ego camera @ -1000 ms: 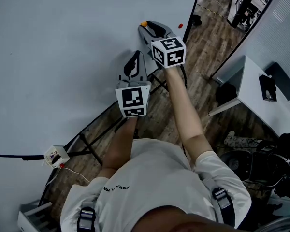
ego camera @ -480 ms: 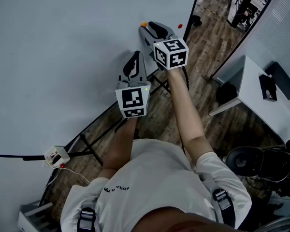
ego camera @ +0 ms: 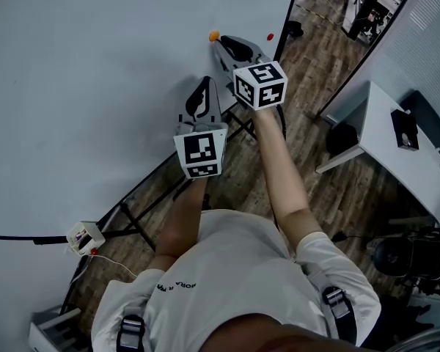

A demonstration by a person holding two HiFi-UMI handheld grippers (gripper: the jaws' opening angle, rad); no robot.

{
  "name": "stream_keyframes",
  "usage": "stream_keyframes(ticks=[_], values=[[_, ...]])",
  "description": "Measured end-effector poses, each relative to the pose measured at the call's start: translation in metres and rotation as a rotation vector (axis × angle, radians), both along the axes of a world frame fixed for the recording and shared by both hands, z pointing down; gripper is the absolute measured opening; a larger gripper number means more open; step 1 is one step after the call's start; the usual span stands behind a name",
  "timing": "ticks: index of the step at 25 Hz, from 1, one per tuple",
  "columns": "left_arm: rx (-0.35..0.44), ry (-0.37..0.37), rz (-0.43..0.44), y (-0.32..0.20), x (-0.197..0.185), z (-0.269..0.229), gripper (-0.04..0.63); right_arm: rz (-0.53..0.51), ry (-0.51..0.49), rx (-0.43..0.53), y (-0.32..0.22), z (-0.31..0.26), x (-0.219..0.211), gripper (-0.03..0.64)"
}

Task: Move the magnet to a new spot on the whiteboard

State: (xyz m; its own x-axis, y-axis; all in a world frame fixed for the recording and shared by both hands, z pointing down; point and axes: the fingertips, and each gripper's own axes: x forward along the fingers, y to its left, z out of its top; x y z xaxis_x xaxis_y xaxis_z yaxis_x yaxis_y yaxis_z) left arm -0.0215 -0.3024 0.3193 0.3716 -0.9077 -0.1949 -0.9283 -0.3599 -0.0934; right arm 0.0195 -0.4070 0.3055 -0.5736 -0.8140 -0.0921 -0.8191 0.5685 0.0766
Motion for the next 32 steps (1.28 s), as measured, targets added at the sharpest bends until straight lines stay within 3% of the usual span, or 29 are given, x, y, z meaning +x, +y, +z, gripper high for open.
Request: stream_keyframes(ticks=[32], values=[[0.002, 0.013, 0.064, 0.008, 0.019, -0.004, 0.002, 0.094, -0.062, 0.05, 0.074, 0.0, 0.032, 0.014]])
